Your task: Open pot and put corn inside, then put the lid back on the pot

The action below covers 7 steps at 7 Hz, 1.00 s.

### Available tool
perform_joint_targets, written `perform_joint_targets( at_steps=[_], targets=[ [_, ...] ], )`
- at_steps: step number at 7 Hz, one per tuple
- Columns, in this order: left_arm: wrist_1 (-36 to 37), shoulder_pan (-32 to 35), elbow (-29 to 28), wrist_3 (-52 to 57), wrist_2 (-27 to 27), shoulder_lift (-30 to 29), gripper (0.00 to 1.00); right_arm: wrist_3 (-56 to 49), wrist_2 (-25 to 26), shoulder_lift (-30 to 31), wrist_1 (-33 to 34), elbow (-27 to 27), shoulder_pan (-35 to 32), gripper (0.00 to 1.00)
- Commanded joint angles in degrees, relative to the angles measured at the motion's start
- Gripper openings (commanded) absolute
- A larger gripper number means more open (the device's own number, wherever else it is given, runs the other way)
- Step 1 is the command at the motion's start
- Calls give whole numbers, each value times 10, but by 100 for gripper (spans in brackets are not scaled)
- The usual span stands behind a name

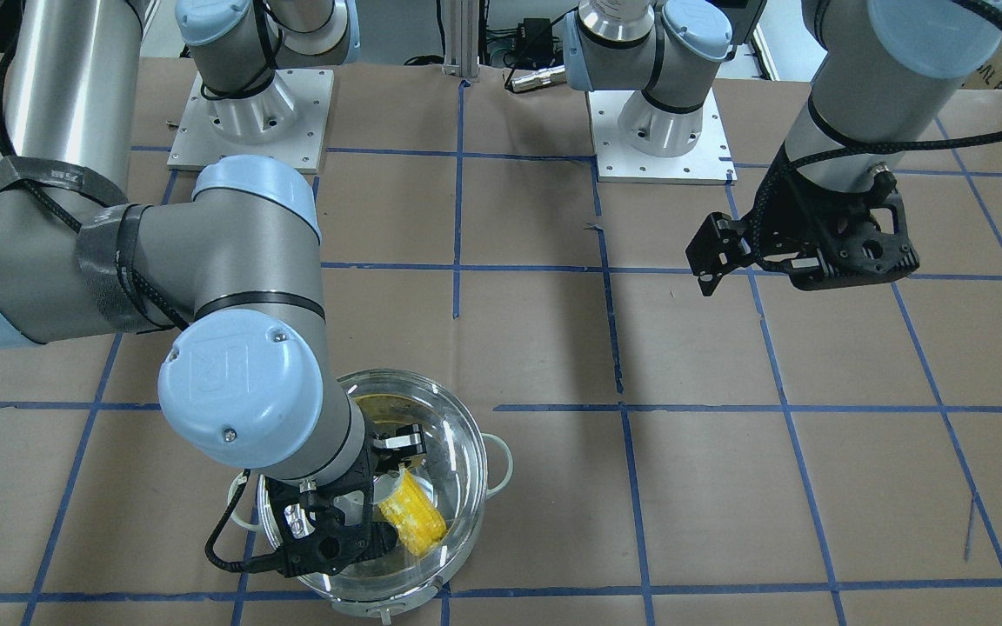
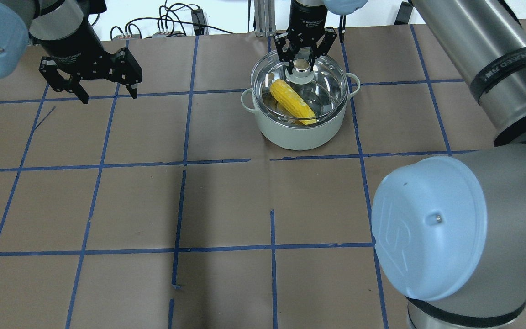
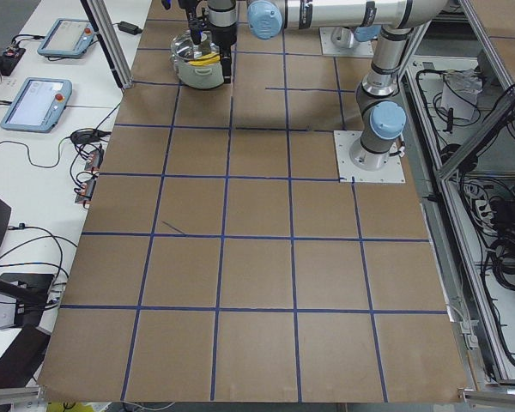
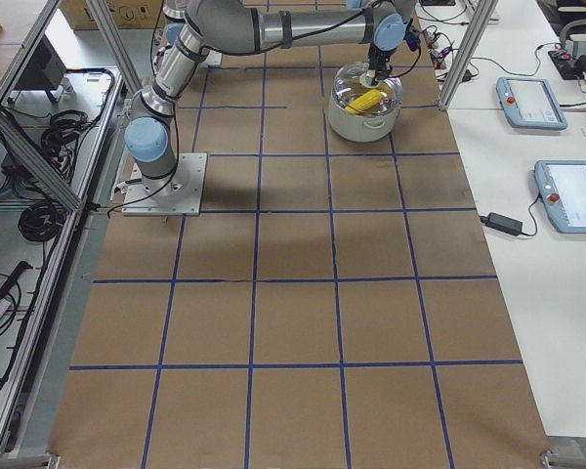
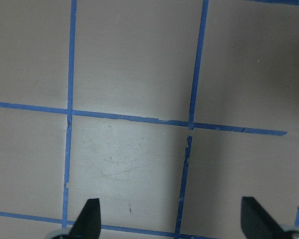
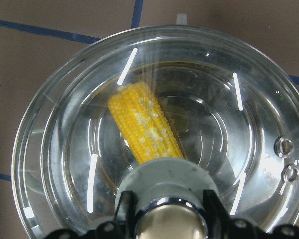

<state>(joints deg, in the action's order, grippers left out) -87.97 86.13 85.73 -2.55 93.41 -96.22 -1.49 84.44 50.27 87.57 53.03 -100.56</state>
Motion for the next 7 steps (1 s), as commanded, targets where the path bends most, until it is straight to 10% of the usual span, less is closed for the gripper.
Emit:
perform_joint_targets(
  at_steps=[1, 7],
  targets=[
    [-1, 0, -6, 0, 19, -3, 100, -5, 0, 0, 0, 8, 1, 5],
    [0, 2, -7, 0, 20, -4, 100, -6, 0, 5, 0, 14, 1, 5]
  ],
)
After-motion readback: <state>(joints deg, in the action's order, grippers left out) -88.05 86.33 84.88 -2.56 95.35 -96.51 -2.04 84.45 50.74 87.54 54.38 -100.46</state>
